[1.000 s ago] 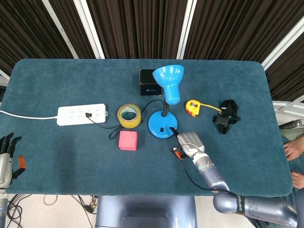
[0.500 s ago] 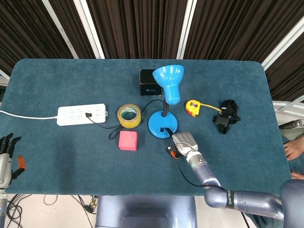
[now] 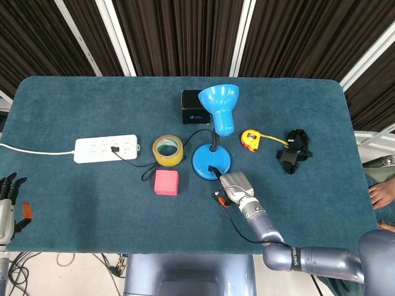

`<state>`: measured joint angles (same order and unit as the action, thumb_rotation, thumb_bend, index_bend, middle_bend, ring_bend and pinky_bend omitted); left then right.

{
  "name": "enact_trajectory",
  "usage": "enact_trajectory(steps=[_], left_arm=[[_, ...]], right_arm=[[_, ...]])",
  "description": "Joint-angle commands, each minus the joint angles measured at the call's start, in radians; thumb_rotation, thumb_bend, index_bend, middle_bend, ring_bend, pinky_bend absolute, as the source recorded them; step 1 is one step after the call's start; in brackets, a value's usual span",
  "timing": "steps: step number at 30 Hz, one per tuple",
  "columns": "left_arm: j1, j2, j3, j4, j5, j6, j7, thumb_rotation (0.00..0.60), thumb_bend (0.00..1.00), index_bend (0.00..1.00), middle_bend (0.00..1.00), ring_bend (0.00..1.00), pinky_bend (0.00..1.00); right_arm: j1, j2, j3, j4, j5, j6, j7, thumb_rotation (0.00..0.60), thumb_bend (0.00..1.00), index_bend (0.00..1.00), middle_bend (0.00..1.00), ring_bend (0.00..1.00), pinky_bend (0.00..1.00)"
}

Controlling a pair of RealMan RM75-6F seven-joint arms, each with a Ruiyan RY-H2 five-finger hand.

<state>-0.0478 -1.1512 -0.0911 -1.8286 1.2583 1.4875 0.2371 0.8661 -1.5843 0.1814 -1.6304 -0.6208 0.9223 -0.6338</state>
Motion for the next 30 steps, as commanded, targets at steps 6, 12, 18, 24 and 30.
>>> enact_trajectory(steps=[6, 12, 18, 24, 30], left_arm=[[0.0, 0.001, 0.0, 0.0, -0.001, 0.0, -0.001, 0.6, 0.64, 0.14, 0.02, 0.0, 0.0], [0.0, 0.001, 0.0, -0.001, -0.003, 0.0, 0.001, 0.6, 0.64, 0.14, 0.02, 0.0, 0.0], [-0.001, 0.002, -0.001, -0.002, -0.007, -0.001, -0.001, 0.6, 0.64, 0.14, 0.02, 0.0, 0.0], [0.001, 0.004, -0.001, -0.004, -0.007, 0.001, -0.003, 0.6, 0.64, 0.14, 0.02, 0.0, 0.0], [0.0, 0.005, -0.001, -0.003, -0.007, 0.0, -0.006, 0.6, 0.64, 0.14, 0.02, 0.0, 0.0]], right_arm=[[0.014, -0.006, -0.009, 0.0, 0.006, 0.007, 0.002, 0.6, 0.37, 0.0, 0.63, 0.79, 1.0], [0.027, -0.01, -0.013, 0.005, 0.02, 0.008, 0.0, 0.6, 0.37, 0.0, 0.63, 0.79, 1.0], [0.035, -0.006, -0.028, 0.004, 0.035, 0.007, -0.004, 0.6, 0.37, 0.0, 0.63, 0.79, 1.0], [0.039, 0.005, -0.057, -0.015, 0.036, 0.007, -0.019, 0.6, 0.37, 0.0, 0.63, 0.79, 1.0], [0.041, 0.012, -0.077, -0.035, 0.049, 0.007, -0.022, 0.6, 0.37, 0.0, 0.64, 0.79, 1.0]])
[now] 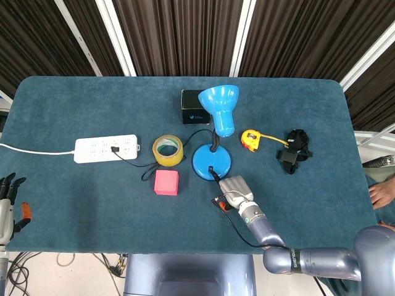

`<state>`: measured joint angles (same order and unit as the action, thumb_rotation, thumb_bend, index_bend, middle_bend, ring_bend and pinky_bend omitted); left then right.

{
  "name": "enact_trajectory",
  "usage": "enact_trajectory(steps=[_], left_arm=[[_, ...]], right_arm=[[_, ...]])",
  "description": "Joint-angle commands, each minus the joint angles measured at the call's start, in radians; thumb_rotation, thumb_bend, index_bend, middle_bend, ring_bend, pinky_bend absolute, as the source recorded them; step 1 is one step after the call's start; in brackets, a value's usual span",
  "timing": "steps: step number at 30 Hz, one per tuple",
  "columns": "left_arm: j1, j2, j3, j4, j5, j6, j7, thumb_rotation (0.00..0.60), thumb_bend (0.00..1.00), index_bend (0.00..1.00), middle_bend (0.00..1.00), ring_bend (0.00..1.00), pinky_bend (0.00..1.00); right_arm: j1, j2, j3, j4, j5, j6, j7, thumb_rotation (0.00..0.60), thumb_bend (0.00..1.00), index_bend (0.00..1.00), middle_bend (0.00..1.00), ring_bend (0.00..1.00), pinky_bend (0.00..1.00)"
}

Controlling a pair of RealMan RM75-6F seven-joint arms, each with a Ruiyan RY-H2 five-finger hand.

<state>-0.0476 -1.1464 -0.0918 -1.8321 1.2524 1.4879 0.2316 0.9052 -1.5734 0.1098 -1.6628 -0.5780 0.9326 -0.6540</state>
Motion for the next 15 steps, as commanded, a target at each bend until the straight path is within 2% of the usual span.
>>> enact_trajectory(steps=[1, 6, 10, 15], left_arm=[[0.0, 0.0, 0.0, 0.001, -0.001, -0.001, 0.0, 0.6, 0.64, 0.14, 0.02, 0.0, 0.0], [-0.001, 0.0, -0.001, 0.003, -0.004, 0.0, 0.002, 0.6, 0.64, 0.14, 0.02, 0.0, 0.0], [0.0, 0.0, -0.002, 0.004, -0.004, 0.001, 0.0, 0.6, 0.64, 0.14, 0.02, 0.0, 0.0], [0.002, 0.002, 0.0, 0.003, -0.002, 0.002, -0.003, 0.6, 0.64, 0.14, 0.02, 0.0, 0.0]], right_arm=[[0.003, 0.001, -0.008, -0.002, 0.009, -0.004, -0.001, 0.6, 0.37, 0.0, 0.64, 0.79, 1.0], [0.007, 0.001, -0.011, 0.001, 0.014, -0.007, 0.005, 0.6, 0.37, 0.0, 0.63, 0.79, 1.0], [0.011, 0.0, 0.003, 0.02, 0.0, 0.034, 0.004, 0.6, 0.37, 0.0, 0.62, 0.77, 1.0], [-0.01, 0.041, 0.031, -0.018, -0.027, 0.11, 0.022, 0.6, 0.37, 0.0, 0.5, 0.74, 1.0]])
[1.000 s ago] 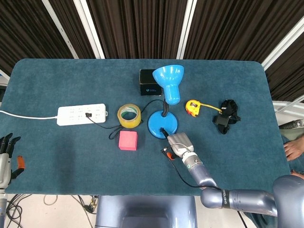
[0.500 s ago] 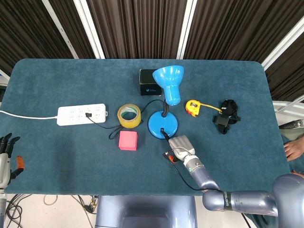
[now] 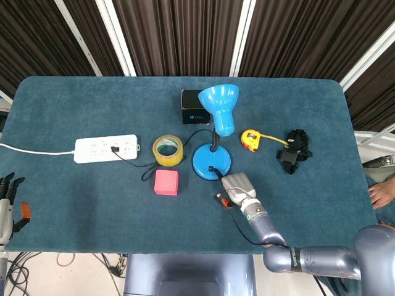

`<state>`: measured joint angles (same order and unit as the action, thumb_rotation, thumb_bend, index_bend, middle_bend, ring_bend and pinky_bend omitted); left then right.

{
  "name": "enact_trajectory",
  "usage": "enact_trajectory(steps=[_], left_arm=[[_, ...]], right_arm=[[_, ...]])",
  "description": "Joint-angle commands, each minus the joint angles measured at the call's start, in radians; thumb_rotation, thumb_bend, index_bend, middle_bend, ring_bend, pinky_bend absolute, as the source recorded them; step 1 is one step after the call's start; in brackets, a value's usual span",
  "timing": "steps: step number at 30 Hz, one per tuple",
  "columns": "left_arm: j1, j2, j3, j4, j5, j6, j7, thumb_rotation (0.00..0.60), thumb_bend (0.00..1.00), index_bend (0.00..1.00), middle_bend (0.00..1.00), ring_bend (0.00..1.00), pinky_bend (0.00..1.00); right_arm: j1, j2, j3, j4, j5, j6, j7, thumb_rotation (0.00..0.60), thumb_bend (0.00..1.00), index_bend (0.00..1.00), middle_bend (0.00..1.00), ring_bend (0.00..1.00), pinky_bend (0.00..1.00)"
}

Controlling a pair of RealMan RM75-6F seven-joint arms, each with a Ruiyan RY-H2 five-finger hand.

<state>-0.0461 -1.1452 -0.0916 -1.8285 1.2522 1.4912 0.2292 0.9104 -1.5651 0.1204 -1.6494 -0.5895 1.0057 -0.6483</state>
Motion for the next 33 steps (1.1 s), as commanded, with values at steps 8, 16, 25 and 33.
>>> enact_trajectory(steps=[8, 16, 25, 33], left_arm=[[0.001, -0.003, 0.001, -0.004, 0.004, 0.005, 0.005, 0.6, 0.64, 0.14, 0.02, 0.0, 0.0], [-0.002, -0.013, 0.004, -0.004, 0.014, 0.011, 0.024, 0.6, 0.64, 0.14, 0.02, 0.0, 0.0], [-0.003, -0.021, 0.008, -0.009, 0.023, 0.015, 0.038, 0.6, 0.64, 0.14, 0.02, 0.0, 0.0], [0.001, -0.023, 0.011, -0.007, 0.043, 0.031, 0.044, 0.6, 0.64, 0.14, 0.02, 0.0, 0.0]], right_arm=[[-0.085, 0.291, 0.024, -0.279, -0.03, 0.092, 0.05, 0.6, 0.37, 0.0, 0.42, 0.68, 1.0], [-0.25, 0.558, -0.119, -0.502, -0.237, 0.173, 0.094, 0.6, 0.37, 0.0, 0.19, 0.28, 1.0], [-0.577, 0.557, -0.29, -0.333, -0.695, 0.488, 0.292, 0.6, 0.34, 0.0, 0.06, 0.06, 0.73], [-0.743, 0.44, -0.326, -0.116, -0.828, 0.637, 0.392, 0.6, 0.25, 0.0, 0.02, 0.03, 0.0]])
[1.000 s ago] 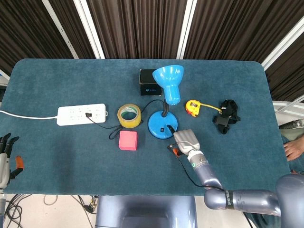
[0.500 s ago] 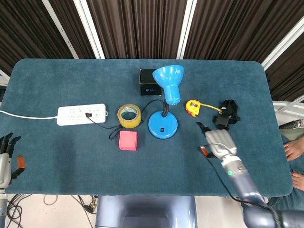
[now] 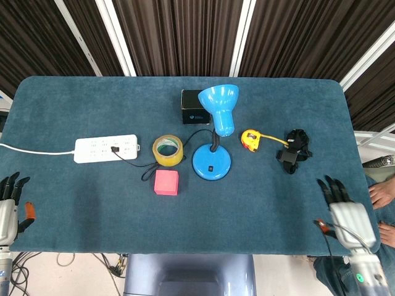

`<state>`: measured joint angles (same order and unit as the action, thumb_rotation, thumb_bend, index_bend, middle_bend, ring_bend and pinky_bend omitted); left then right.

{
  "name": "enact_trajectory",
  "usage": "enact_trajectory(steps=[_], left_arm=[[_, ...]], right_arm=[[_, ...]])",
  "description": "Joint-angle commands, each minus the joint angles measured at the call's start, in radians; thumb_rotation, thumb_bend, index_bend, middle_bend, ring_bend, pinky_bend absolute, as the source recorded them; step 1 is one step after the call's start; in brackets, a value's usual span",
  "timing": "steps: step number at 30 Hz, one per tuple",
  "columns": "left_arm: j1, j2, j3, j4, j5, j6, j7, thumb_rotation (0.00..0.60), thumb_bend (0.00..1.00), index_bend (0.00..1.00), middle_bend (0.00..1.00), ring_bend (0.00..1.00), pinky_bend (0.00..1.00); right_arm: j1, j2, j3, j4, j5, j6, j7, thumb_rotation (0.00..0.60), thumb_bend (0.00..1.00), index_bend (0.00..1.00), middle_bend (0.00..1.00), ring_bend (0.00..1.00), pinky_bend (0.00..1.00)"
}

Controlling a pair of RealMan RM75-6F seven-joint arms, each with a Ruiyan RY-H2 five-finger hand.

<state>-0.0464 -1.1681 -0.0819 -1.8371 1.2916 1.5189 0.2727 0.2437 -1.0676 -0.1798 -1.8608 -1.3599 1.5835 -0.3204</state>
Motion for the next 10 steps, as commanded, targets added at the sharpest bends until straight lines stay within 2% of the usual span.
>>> enact_trajectory(steps=[1, 10], left_arm=[[0.001, -0.001, 0.001, 0.003, 0.006, 0.004, 0.0, 0.6, 0.64, 0.14, 0.02, 0.0, 0.0], [0.005, -0.003, 0.007, 0.012, 0.022, 0.01, 0.002, 0.6, 0.64, 0.14, 0.02, 0.0, 0.0]], right_arm=[[-0.079, -0.063, -0.02, 0.114, -0.069, 0.062, 0.062, 0.6, 0.25, 0.0, 0.02, 0.03, 0.0], [-0.108, -0.096, 0.034, 0.184, -0.074, 0.064, 0.035, 0.6, 0.25, 0.0, 0.02, 0.03, 0.0]])
